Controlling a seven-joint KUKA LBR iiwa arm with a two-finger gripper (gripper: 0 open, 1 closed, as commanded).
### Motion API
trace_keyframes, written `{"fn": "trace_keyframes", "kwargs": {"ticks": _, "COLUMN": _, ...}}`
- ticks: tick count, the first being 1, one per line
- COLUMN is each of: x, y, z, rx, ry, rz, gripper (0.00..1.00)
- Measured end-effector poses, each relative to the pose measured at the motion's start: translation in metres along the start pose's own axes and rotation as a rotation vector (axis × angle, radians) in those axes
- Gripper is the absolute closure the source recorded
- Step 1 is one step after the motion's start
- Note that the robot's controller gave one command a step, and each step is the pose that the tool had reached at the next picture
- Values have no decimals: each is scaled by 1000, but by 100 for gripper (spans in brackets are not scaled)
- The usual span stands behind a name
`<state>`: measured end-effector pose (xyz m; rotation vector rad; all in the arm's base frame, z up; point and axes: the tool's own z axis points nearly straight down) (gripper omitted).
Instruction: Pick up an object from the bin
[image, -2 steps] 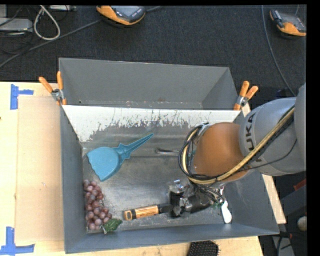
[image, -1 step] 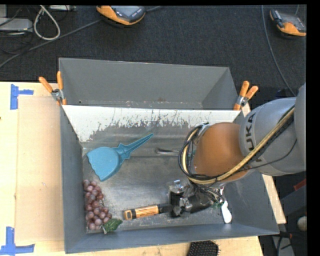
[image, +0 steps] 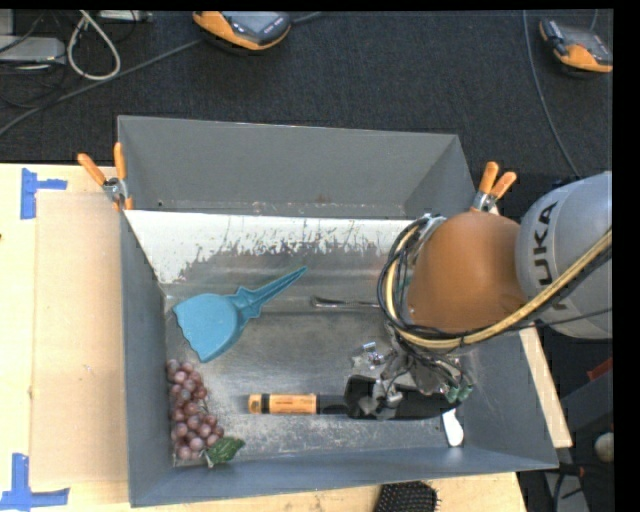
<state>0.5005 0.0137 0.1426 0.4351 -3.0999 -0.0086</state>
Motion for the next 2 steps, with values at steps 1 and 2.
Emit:
{"fn": "trace_keyframes", "kwargs": {"ticks": 1, "x": 5, "y": 5, "z": -38, "rx": -1, "ry": 2, "rz": -1, "gripper": 100}}
{"fn": "trace_keyframes", "kwargs": {"ticks": 2, "x": 4, "y": 0, "z": -103, "rx": -2, "ry": 5, "rz": 19, "gripper": 100}}
